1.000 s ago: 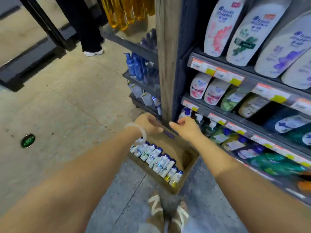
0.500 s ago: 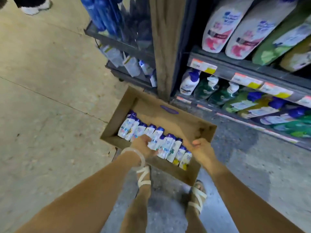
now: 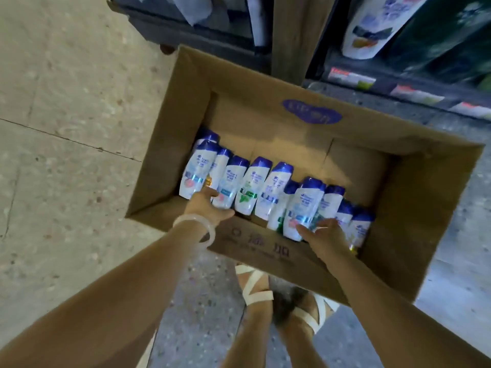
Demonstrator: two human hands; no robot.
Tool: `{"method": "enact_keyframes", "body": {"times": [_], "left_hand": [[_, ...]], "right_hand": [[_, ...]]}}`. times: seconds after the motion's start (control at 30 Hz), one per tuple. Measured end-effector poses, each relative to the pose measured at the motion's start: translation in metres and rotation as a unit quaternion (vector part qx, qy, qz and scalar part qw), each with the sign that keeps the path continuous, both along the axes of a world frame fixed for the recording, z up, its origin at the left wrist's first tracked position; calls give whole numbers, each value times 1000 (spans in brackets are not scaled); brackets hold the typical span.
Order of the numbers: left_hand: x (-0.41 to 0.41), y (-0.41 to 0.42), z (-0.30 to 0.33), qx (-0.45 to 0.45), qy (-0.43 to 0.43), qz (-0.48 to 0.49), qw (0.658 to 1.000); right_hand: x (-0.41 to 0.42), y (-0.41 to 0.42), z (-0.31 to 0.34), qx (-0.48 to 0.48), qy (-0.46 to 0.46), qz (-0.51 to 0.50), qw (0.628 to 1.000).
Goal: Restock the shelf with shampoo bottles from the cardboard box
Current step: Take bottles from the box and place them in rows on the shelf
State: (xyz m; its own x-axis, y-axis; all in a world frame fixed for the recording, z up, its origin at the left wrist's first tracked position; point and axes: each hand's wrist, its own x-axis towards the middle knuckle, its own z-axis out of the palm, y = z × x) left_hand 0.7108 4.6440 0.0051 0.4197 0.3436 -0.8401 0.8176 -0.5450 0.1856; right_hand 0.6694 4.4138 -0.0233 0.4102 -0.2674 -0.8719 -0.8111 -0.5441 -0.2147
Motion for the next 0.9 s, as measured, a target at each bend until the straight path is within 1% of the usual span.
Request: {"method": "enact_keyframes", "body": {"times": [0.1,0.23,0.3,0.4,0.5,0.57,0.63,0.7,0.77,0.8,0.9], "left_hand": [[3,3,-48,4,-16,-25,1000],[2,-9,-92,-5,-39,-36,999],[-1,-15,-107,-14,-51,-35,998],[-5,-22,-120,-29,-44,-44,998],[-8,-26,-130,-15,-60,-57,996],[-7,-25,-134,26,-116,-42,992],[-5,-19,-134,117,-185,-3,976],[-1,-9,-133,209,-224,34,951],[3,6,-135,260,-223,57,938],[6,14,-139,268,-211,68,938],[14,36,-151,255,-142,120,949]], "right_hand": [[-2,8,-42,3,-9,-40,999],[-2,5,-79,2,-14,-95,995],[-1,4,-91,1,-20,-117,993],[3,8,-106,-20,-14,-129,991],[9,18,-117,-75,1,-114,991],[12,22,-121,-114,15,-101,988],[11,23,-123,-128,23,-103,986],[9,19,-123,-127,17,-109,986],[7,17,-123,-122,6,-117,986],[6,16,-123,-119,2,-121,986],[6,15,-124,-91,-26,-146,985]]}}
